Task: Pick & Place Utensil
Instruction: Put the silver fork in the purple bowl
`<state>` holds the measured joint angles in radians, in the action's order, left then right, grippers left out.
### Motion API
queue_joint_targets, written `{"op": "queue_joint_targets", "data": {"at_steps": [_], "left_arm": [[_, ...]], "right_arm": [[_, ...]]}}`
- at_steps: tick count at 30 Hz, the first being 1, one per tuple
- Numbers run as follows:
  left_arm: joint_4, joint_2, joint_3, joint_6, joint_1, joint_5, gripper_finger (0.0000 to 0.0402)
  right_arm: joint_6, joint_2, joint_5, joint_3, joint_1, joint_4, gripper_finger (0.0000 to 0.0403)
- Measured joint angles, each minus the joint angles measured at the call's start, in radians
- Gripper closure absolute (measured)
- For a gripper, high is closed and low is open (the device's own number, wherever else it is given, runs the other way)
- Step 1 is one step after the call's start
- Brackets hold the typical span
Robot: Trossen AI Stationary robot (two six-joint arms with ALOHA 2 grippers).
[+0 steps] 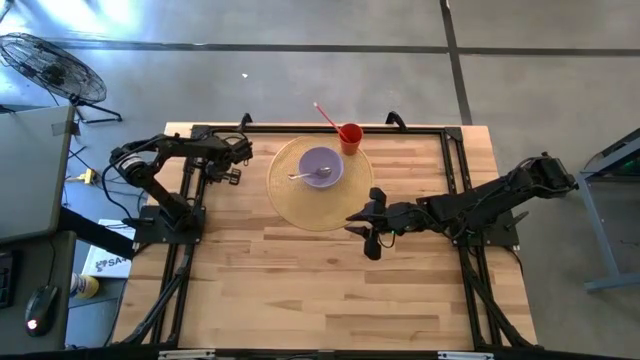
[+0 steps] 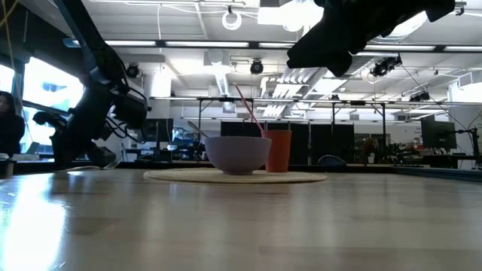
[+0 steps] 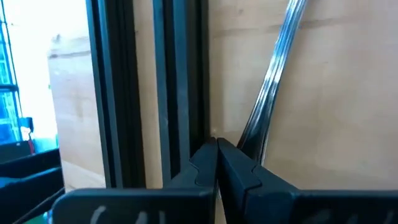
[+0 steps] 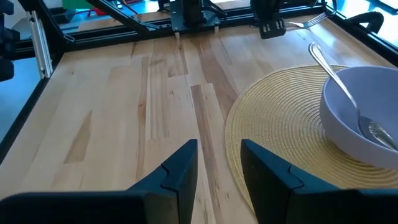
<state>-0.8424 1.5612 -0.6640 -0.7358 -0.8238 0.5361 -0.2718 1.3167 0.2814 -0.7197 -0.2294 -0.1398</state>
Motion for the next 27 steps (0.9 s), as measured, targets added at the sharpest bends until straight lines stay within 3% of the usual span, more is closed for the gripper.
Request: {"op": "queue_joint_targets", "data": {"at_steps": [18, 27], "left_arm": [[0.028, -0.055, -0.035, 0.017, 0.144, -0.186, 0.0401], [0.083, -0.074, -0.035, 0.039, 0.131, -0.17, 0.0401]], "right_arm": [[0.0, 0.0, -0.003, 0.0, 0.0, 0.001, 0.0286], [0.0, 0.0, -0.005, 0.0, -0.001, 0.005, 0.0286]]}}
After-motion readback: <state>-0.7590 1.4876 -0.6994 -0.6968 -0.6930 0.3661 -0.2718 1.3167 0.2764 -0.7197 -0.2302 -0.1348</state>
